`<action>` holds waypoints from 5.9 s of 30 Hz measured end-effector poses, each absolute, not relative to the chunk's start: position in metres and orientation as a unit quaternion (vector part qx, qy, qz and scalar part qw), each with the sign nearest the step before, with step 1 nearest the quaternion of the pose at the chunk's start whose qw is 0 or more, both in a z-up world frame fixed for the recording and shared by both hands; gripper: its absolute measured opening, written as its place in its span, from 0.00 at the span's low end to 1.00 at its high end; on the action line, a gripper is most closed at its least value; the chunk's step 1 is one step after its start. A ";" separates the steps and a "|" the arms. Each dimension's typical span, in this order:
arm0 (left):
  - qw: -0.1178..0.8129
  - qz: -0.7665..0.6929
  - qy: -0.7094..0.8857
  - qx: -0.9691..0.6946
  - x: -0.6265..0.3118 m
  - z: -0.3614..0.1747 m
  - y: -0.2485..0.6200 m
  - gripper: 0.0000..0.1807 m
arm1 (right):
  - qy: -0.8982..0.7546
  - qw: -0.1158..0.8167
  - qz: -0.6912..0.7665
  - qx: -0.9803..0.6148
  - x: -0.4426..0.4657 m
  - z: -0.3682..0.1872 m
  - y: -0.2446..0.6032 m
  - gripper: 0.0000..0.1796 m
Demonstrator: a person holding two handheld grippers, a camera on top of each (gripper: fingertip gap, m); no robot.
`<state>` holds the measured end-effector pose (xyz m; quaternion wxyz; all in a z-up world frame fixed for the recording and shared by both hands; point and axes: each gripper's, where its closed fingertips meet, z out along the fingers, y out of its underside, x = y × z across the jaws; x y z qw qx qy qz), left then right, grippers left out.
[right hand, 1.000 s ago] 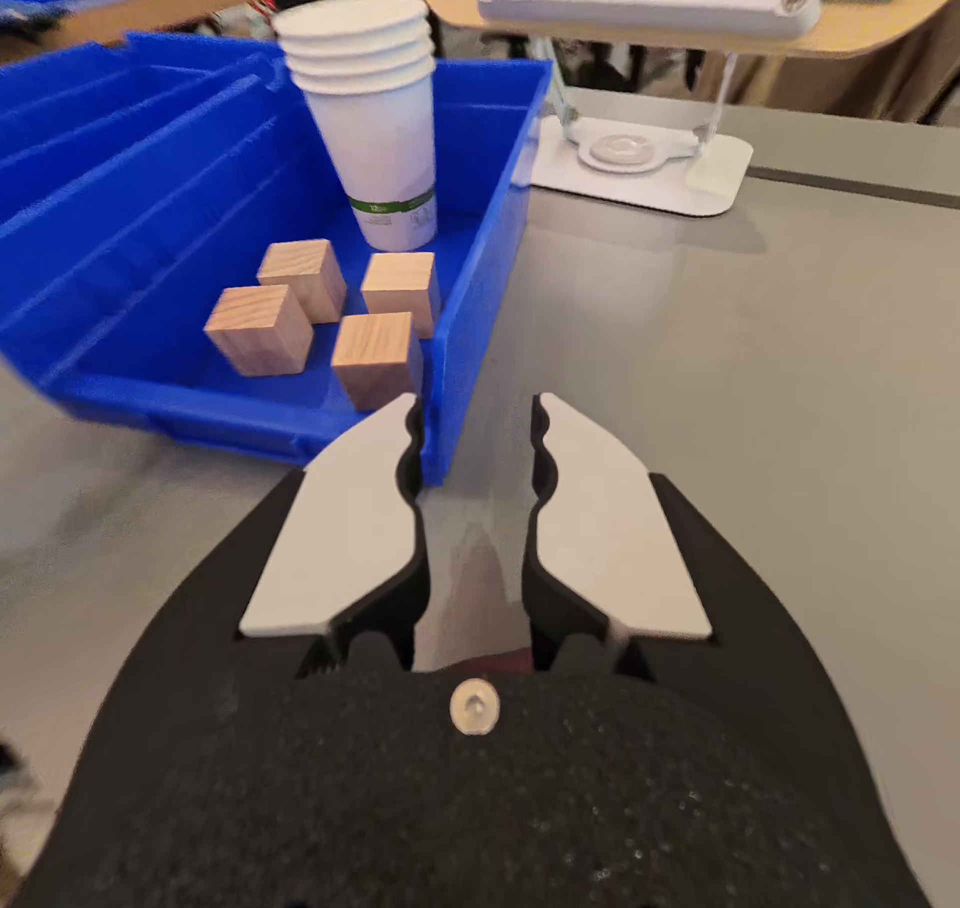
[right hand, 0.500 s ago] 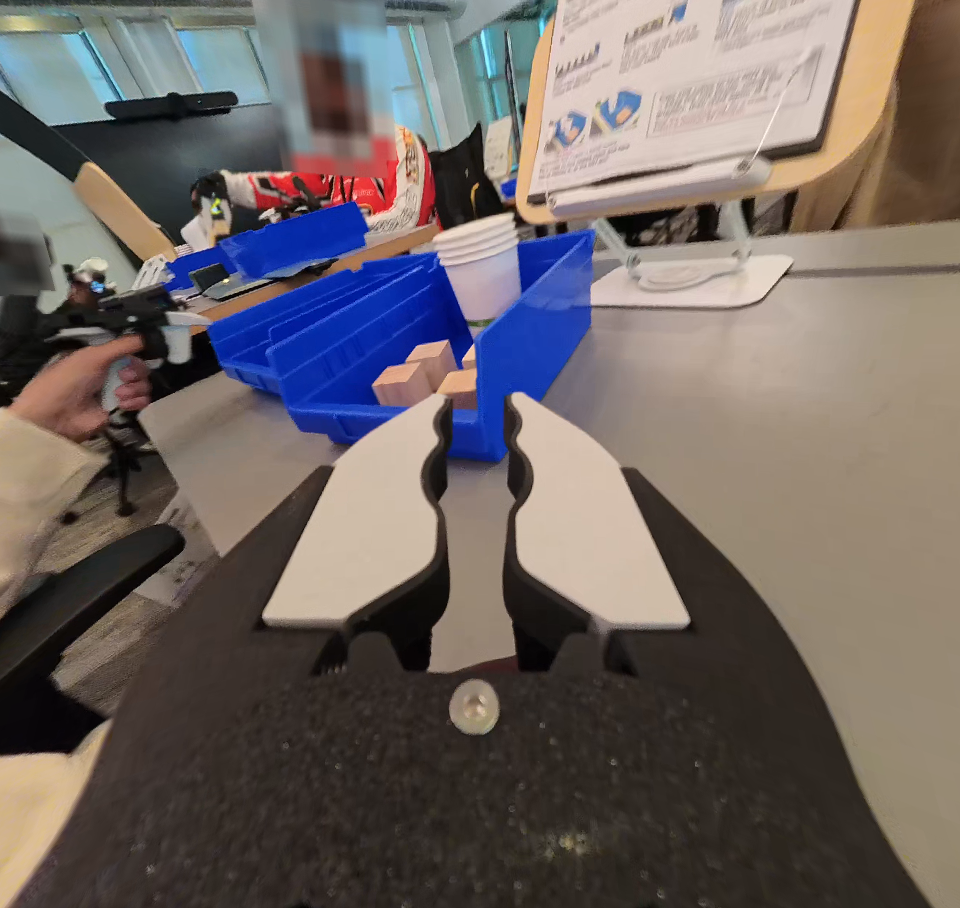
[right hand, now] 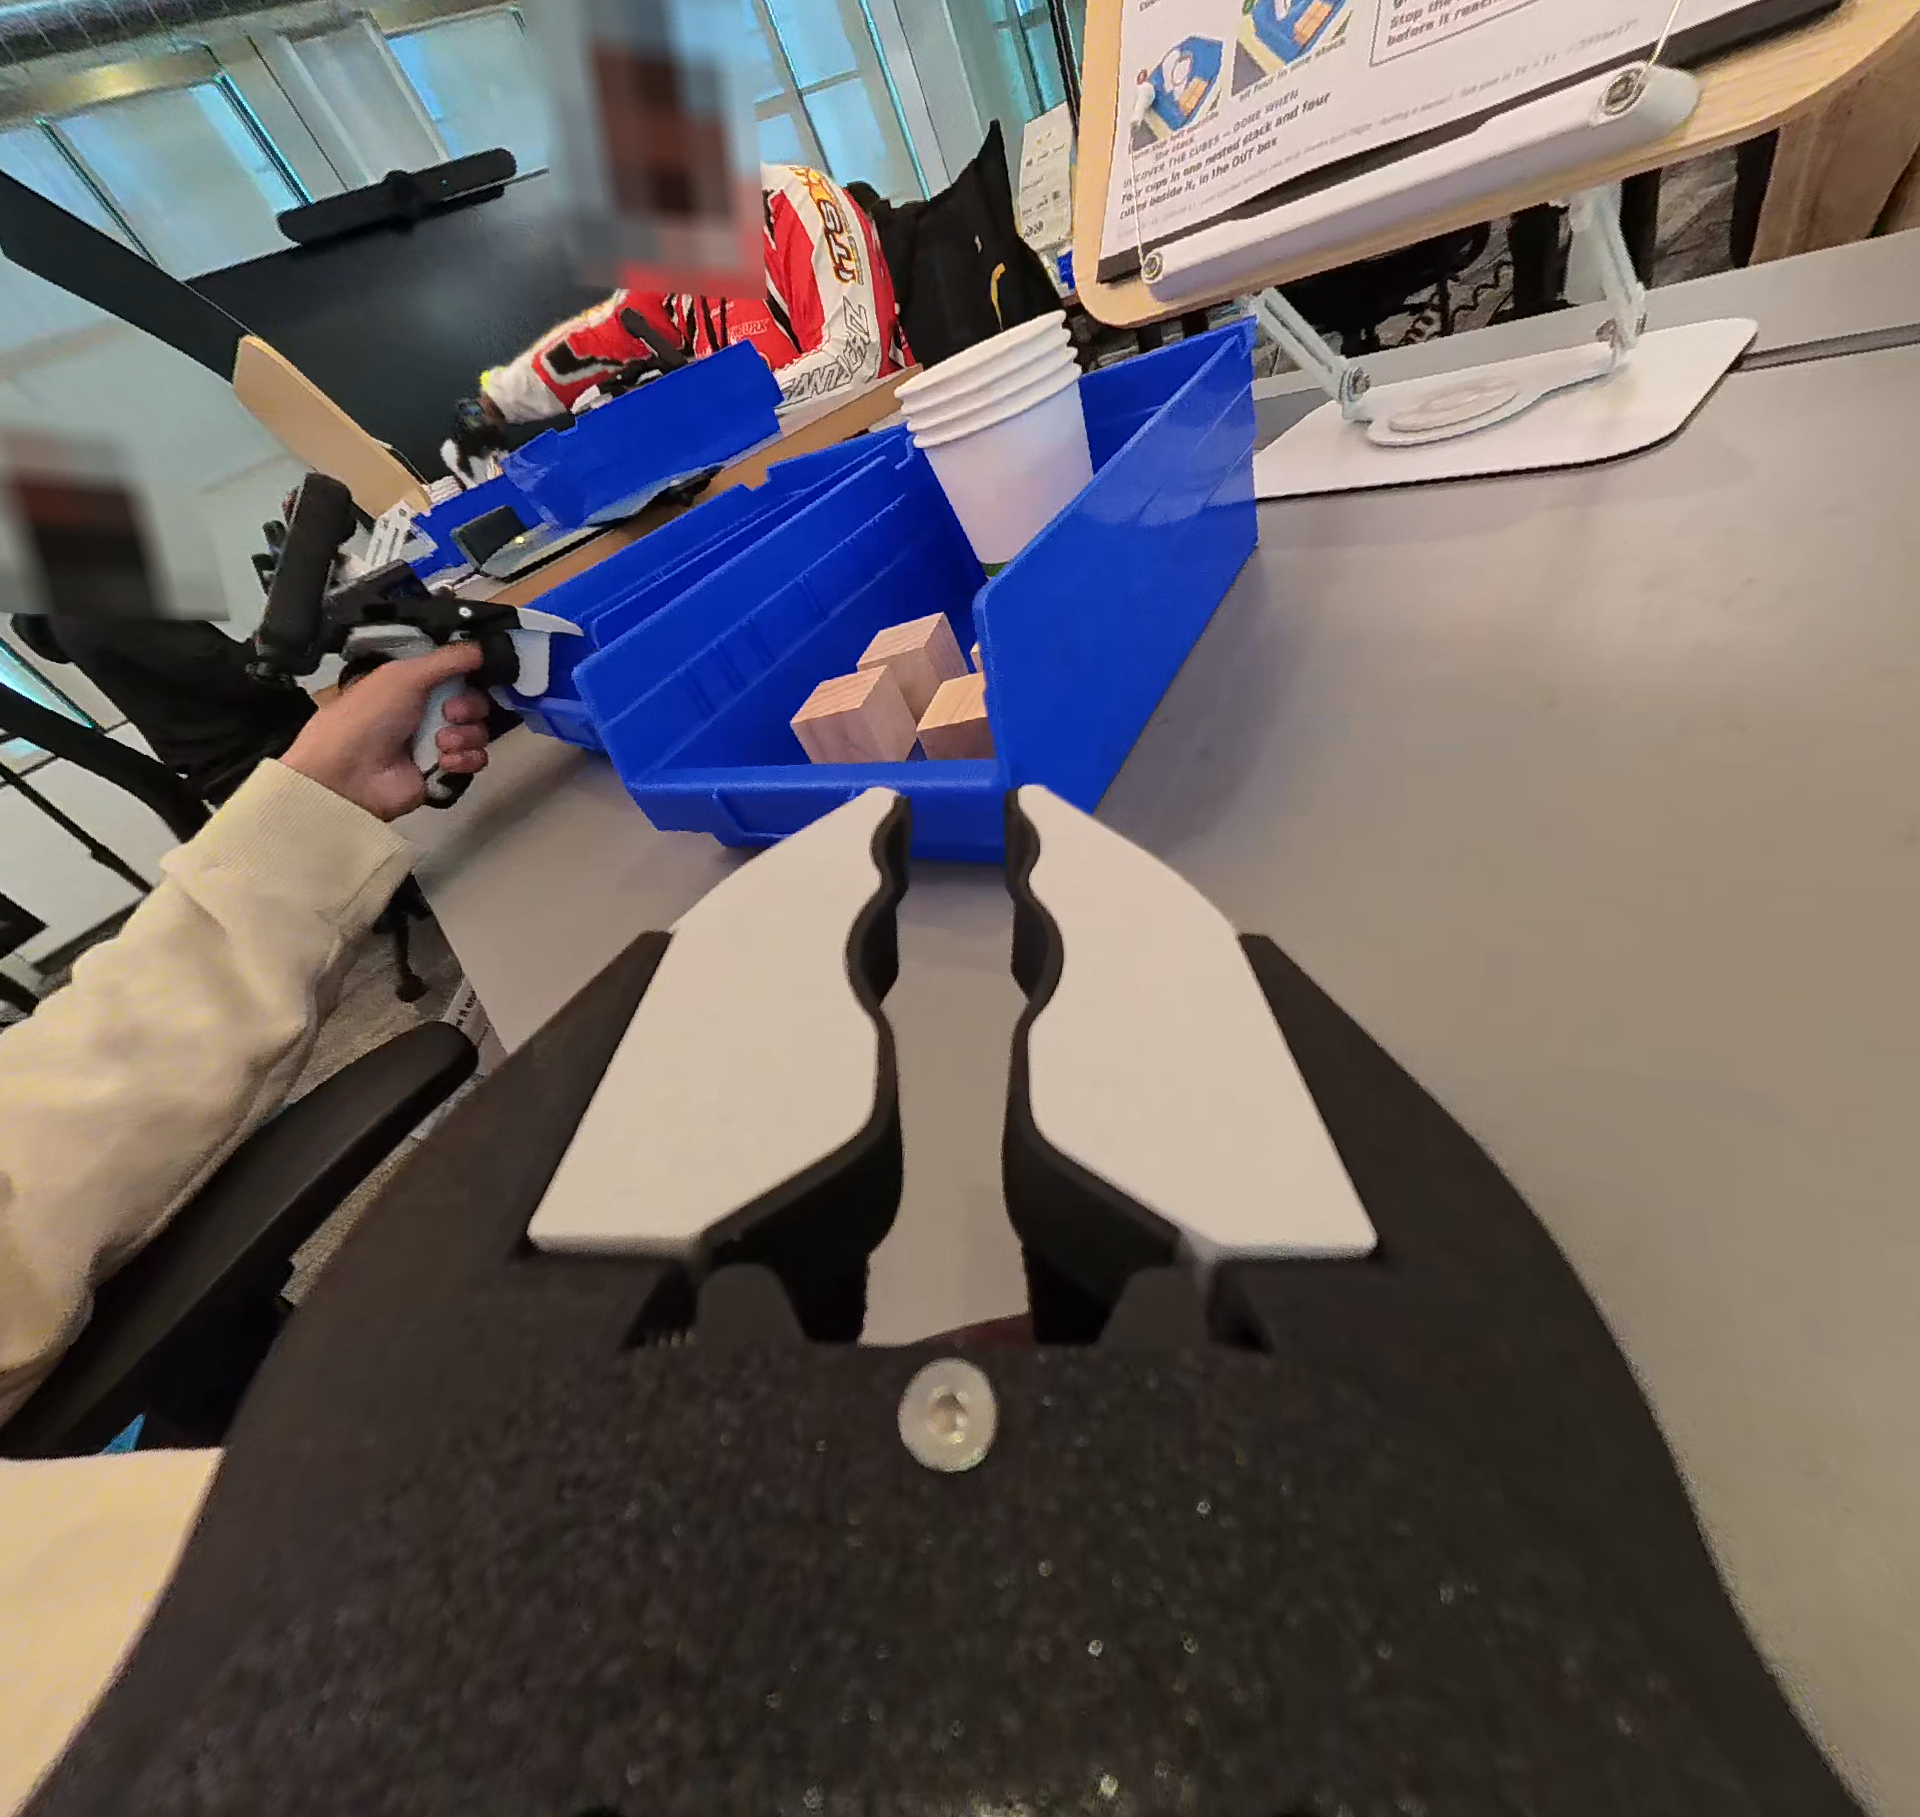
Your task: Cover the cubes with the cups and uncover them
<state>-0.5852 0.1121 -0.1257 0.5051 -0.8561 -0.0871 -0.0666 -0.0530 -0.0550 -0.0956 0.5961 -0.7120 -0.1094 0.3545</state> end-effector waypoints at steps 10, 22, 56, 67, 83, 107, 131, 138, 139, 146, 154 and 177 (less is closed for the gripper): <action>0.508 -0.018 -0.110 -0.854 -0.566 -0.126 0.039 0.02 | -0.132 0.572 0.333 -0.738 -0.093 -0.103 -0.055 0.11; 0.532 -0.034 -0.144 -0.834 -0.536 -0.125 -0.079 0.04 | -0.289 0.494 0.307 -0.760 -0.342 -0.113 -0.072 0.30; 0.652 -0.124 0.229 -0.712 0.019 0.018 0.024 0.03 | 0.132 0.671 0.010 -0.729 0.200 -0.002 -0.040 0.03; 0.529 -0.158 0.255 -0.794 0.108 -0.120 0.032 0.09 | 0.099 0.520 0.025 -0.848 0.290 -0.123 -0.008 0.03; 0.565 -0.205 0.290 -0.745 -0.032 -0.037 -0.021 0.29 | 0.090 0.662 0.029 -0.743 0.225 -0.041 -0.049 0.23; 0.506 -0.036 0.083 -0.858 -0.310 -0.125 0.043 0.04 | 0.021 0.561 0.176 -0.808 -0.127 -0.119 0.061 0.04; 0.518 -0.064 -0.006 -0.853 -0.585 -0.123 0.108 0.03 | -0.047 0.578 0.131 -0.804 -0.401 -0.122 0.075 0.08; 0.549 -0.003 -0.046 -0.835 -0.597 -0.106 0.103 0.20 | -0.141 0.600 0.171 -0.769 -0.384 -0.104 0.052 0.27; 0.562 0.008 -0.058 -0.825 -0.598 -0.095 0.094 0.20 | -0.160 0.599 0.188 -0.762 -0.376 -0.101 0.040 0.28; 0.612 -0.089 0.043 -0.785 -0.464 -0.028 0.023 0.28 | -0.222 0.607 0.229 -0.728 -0.228 -0.076 -0.020 0.24; 0.615 -0.142 0.146 -0.762 -0.290 -0.064 -0.016 0.27 | -0.093 0.652 0.094 -0.747 -0.018 -0.090 -0.034 0.23; 0.556 -0.146 0.196 -0.794 -0.261 -0.128 -0.017 0.24 | 0.092 0.582 -0.065 -0.805 0.128 -0.125 0.000 0.02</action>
